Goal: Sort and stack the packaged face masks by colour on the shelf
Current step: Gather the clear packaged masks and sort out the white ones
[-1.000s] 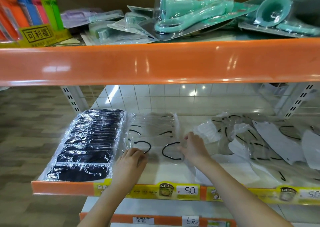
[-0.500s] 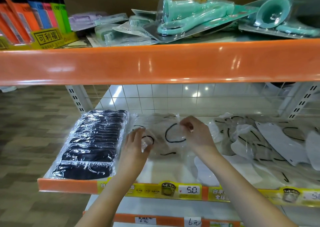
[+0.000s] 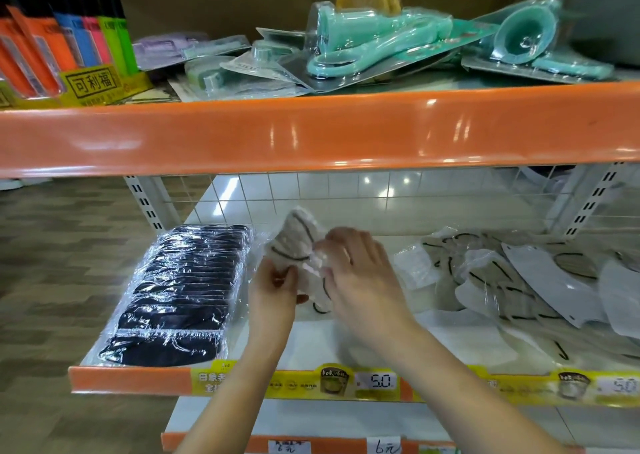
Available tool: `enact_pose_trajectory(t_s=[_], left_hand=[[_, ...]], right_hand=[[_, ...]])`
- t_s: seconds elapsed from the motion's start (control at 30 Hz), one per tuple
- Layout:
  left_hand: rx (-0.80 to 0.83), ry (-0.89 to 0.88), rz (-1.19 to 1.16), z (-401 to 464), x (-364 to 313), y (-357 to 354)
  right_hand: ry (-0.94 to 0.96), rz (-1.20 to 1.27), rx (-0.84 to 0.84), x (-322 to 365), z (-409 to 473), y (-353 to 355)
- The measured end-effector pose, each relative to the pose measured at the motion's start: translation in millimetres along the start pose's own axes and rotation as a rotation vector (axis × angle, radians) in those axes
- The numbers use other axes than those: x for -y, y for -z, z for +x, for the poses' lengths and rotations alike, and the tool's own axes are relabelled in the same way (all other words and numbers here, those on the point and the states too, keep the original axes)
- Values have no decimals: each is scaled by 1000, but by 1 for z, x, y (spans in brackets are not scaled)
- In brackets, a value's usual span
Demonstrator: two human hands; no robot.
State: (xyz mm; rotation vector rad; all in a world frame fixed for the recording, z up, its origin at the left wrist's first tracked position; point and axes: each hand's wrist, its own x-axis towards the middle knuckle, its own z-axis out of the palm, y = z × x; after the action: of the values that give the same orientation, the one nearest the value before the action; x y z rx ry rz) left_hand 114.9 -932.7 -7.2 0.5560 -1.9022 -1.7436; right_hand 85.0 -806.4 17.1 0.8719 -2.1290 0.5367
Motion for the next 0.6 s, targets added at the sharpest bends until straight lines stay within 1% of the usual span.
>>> enact_pose_trajectory(t_s=[0.07, 0.13, 0.2, 0.27, 0.4, 0.53, 0.6], left_hand=[[-3, 193, -237, -3, 8, 1], [-12, 284, -302, -8, 14, 5], [-5, 325, -303, -15, 18, 7], [-20, 360, -279, -20, 21, 8], [-7, 402, -178, -21, 29, 10], [88, 424, -19, -24, 36, 12], [158, 379, 131, -28, 40, 11]], right_hand=[[-8, -42, 145, 2, -22, -12], [-26, -59, 274, 0, -45, -25], [-49, -75, 392, -4, -63, -37], [-62, -109, 439, -9, -75, -48], [-58, -97, 442, -18, -86, -64], [-75, -69, 441, -23, -90, -71], [-73, -62, 450, -25, -91, -76]])
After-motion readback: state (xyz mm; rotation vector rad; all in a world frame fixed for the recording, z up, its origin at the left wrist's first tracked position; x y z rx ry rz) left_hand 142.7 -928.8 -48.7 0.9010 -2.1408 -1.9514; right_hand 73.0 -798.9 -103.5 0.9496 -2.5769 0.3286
